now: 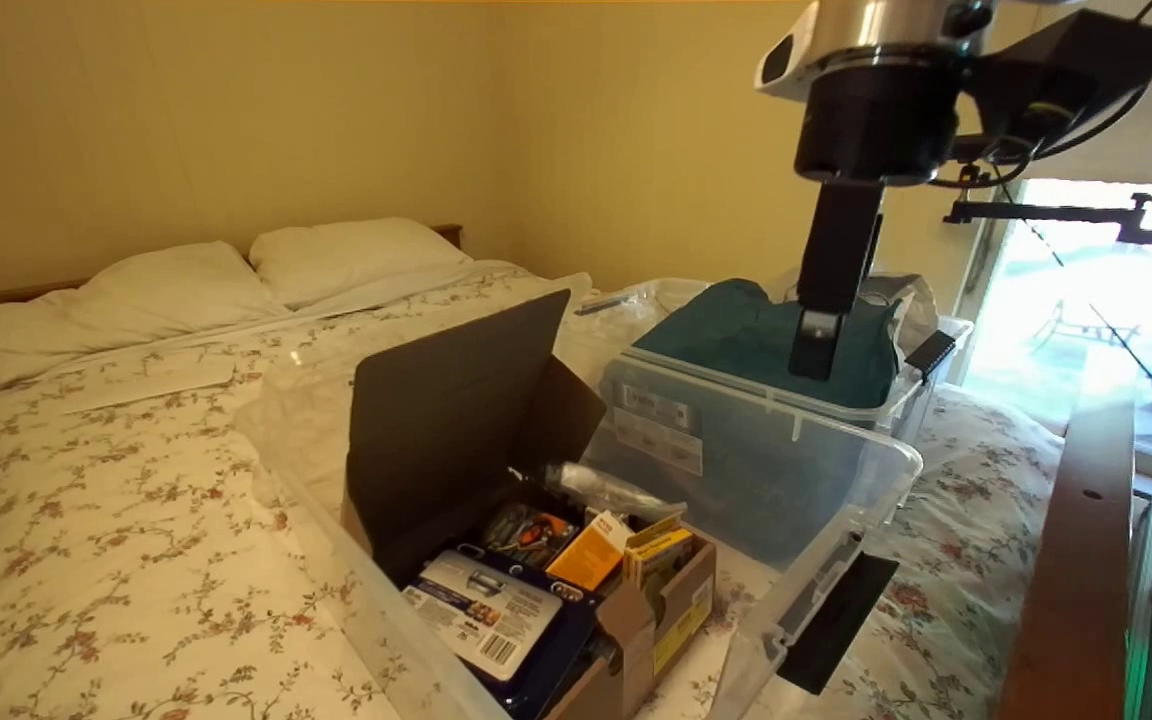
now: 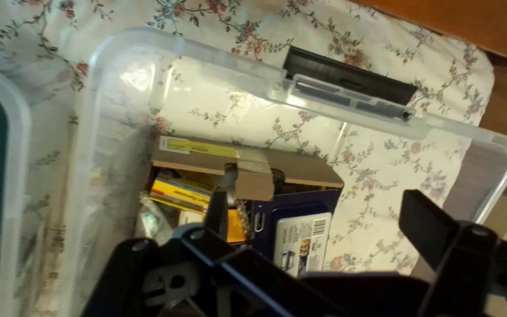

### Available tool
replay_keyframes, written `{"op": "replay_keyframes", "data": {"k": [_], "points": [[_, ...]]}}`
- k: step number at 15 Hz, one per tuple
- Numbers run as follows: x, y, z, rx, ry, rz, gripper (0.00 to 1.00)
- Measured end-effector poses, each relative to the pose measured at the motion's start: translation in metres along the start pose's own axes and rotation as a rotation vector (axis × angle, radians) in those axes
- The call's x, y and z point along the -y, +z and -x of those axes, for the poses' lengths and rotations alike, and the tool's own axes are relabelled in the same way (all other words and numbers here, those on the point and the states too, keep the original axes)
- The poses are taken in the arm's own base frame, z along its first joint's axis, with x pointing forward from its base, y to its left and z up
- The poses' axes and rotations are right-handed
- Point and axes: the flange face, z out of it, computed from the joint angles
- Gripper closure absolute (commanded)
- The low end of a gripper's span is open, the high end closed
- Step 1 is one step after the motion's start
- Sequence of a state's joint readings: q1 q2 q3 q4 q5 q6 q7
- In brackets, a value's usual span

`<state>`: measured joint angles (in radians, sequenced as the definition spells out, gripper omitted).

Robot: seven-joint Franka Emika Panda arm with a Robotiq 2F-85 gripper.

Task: Move the black box to the crate on the right

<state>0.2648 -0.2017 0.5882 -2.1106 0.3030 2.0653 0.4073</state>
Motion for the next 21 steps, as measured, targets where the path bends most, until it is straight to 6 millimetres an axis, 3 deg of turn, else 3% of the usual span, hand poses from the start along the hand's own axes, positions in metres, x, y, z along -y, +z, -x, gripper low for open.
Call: {"op": "replay_keyframes", "data": {"k": [2,8,10,15,19,21], "points": [[0.021,0.021,-0.007,0.052,-0.041,-0.022,0.0],[0.015,0.015,-0.01,0.04,-0.019,-0.023,0.0],[0.021,0.025,-0.015,0.027,0.05,-0.048,0.0],[0.044,0.107,-0.053,0.029,0.138,-0.097,0.0],[0.052,0.169,-0.102,0.01,0.137,-0.103,0.0],[0.054,0.19,-0.13,-0.014,0.13,-0.088,0.0]]}}
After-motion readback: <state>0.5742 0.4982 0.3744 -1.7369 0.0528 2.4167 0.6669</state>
